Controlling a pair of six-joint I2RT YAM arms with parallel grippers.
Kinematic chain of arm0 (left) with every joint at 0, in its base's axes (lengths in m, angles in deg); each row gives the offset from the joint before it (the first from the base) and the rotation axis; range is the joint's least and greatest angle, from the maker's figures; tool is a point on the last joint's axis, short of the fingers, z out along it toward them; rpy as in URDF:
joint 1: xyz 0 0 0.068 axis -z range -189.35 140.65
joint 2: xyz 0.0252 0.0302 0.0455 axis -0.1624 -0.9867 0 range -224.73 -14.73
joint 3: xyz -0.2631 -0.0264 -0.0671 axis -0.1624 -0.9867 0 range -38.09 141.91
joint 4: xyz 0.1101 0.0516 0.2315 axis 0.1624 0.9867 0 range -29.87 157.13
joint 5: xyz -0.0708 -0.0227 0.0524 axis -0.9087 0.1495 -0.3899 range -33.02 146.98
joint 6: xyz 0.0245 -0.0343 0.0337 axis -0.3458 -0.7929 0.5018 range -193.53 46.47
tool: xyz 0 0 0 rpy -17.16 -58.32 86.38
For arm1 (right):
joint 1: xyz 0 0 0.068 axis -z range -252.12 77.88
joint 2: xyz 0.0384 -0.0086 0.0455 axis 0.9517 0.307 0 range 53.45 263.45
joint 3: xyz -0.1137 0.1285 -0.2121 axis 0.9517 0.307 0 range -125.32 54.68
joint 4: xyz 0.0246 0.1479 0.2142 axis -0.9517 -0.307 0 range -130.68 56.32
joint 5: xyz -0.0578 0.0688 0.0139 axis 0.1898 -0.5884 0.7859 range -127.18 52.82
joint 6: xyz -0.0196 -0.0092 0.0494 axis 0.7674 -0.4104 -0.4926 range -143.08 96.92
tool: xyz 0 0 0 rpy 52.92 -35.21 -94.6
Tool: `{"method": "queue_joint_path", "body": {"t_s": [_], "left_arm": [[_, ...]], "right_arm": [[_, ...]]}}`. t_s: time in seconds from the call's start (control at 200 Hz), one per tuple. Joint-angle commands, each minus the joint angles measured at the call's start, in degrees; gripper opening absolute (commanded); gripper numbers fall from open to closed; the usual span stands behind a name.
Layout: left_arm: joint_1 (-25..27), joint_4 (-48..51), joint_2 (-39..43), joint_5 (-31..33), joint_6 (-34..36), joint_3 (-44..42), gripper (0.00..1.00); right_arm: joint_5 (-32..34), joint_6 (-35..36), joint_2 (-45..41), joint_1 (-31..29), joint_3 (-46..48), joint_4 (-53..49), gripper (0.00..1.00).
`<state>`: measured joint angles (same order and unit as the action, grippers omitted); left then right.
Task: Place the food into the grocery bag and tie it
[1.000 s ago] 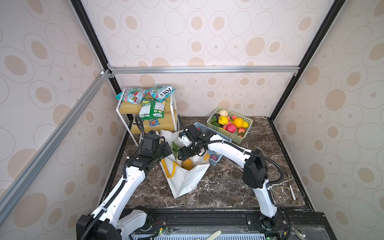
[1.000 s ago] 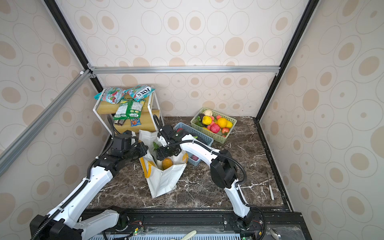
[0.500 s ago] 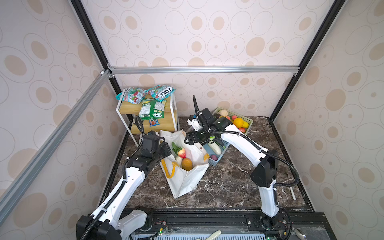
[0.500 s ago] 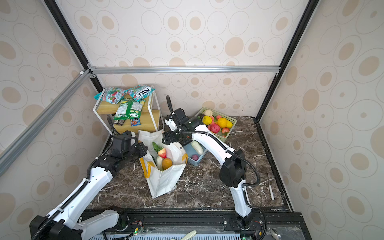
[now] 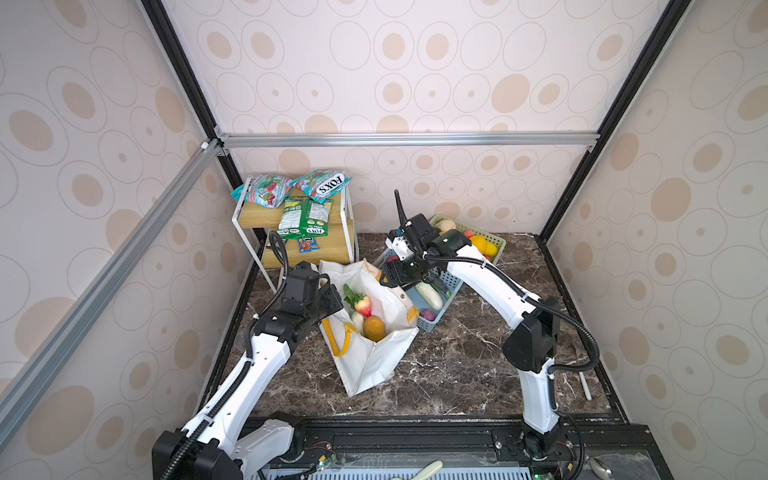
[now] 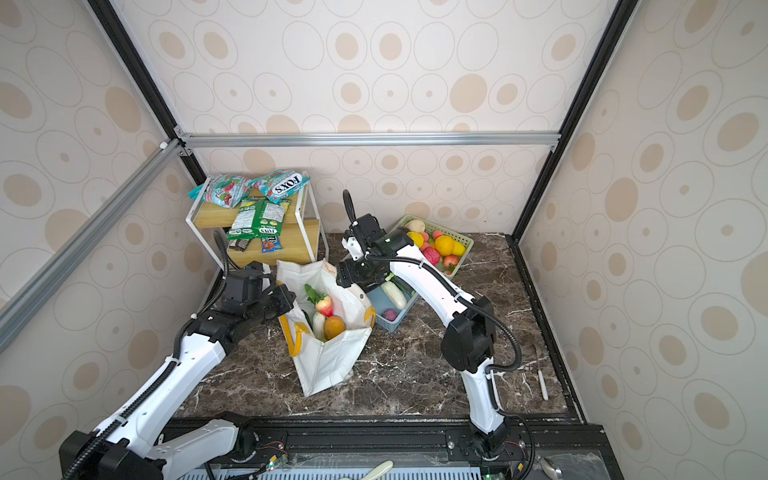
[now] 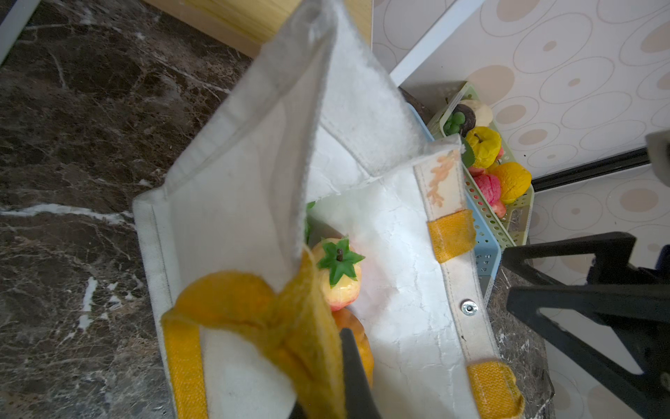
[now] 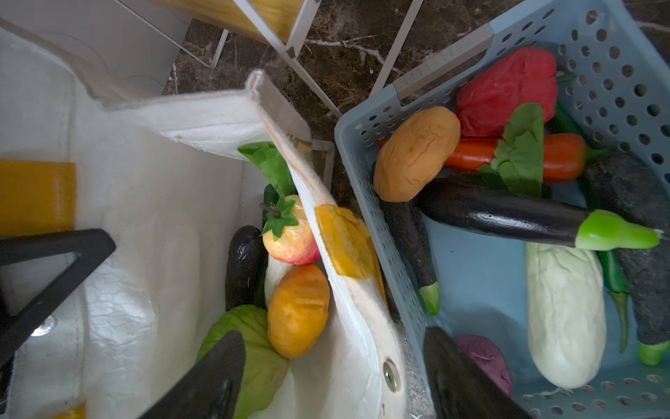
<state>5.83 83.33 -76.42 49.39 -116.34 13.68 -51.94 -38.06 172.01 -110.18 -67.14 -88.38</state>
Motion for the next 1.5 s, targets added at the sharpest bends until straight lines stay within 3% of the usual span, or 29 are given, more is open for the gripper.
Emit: {"method": "queue_joint_path", "body": {"t_s": [0.0, 0.43, 0.515, 0.705, 0.99, 1.15, 1.496], "left_arm": [[0.0, -1.9, -0.3, 0.6, 0.9, 0.6, 0.00], [-0.4, -1.6, -1.3, 0.4, 1.7, 1.8, 0.00], [-0.5, -1.6, -1.3, 0.4, 1.6, 1.8, 0.00], [-0.8, -1.5, -1.4, 0.4, 1.8, 1.6, 0.00], [-1.7, -1.3, -0.3, 1.9, 1.5, 0.6, 0.00], [-2.2, -0.7, 0.7, 2.4, 1.4, 0.4, 0.00], [-4.6, 0.7, 3.0, 3.4, 1.3, -2.2, 0.00]], "right_arm": [[2.8, 1.4, -1.3, 0.5, 0.7, -1.5, 0.78], [5.0, 4.7, 0.3, 0.7, 7.9, 1.7, 0.49], [4.5, 4.8, 0.5, 0.6, 8.6, 2.4, 0.35], [1.5, 4.2, 0.5, 0.7, 8.9, 2.6, 0.21], [-7.4, 2.8, -2.7, -0.2, 11.7, 5.8, 0.16], [-11.5, 2.4, -3.4, -1.2, 11.4, 6.5, 0.03], [-16.5, -0.2, -3.0, -4.3, 9.9, 7.4, 0.06]]}}
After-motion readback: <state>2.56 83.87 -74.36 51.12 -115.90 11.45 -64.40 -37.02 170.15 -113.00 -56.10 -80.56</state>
